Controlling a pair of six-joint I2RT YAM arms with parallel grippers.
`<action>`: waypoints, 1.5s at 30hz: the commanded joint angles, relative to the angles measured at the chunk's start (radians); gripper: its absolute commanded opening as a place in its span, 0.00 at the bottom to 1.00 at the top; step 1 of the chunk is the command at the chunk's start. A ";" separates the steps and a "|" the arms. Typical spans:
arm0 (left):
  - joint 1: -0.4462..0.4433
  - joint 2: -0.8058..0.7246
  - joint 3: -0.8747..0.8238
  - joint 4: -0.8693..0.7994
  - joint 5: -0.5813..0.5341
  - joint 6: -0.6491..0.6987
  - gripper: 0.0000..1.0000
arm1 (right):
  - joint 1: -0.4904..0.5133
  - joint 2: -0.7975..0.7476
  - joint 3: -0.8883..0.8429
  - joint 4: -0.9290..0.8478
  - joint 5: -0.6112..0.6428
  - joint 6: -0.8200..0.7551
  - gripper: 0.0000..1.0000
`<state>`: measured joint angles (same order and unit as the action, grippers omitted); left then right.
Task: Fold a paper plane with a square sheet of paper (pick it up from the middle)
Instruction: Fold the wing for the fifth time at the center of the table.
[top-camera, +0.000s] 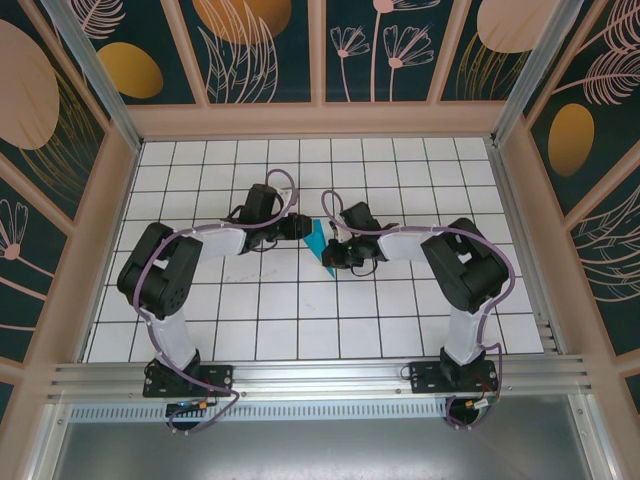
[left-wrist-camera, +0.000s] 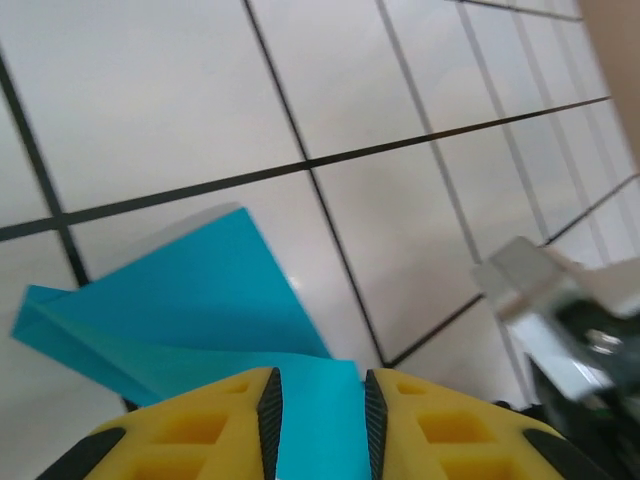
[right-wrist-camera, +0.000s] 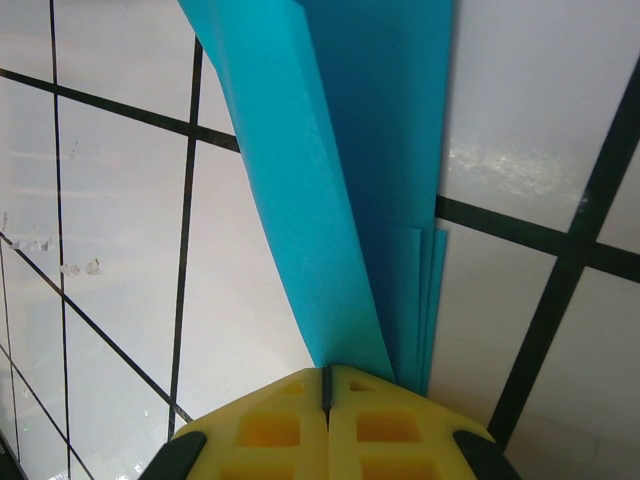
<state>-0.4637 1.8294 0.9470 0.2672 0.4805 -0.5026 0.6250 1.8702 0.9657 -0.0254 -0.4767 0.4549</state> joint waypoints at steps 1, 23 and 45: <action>0.000 -0.013 -0.051 0.111 0.087 -0.069 0.30 | -0.007 0.047 -0.039 -0.085 0.036 0.011 0.01; -0.038 0.132 -0.004 0.023 0.060 -0.100 0.20 | -0.007 0.075 -0.034 -0.118 0.059 0.009 0.00; 0.039 0.198 0.130 -0.199 -0.183 -0.022 0.18 | -0.009 0.093 -0.132 -0.150 0.128 0.019 0.00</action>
<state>-0.4805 1.9835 1.0645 0.1162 0.3950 -0.5648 0.6212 1.8706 0.9237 0.0315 -0.4881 0.4599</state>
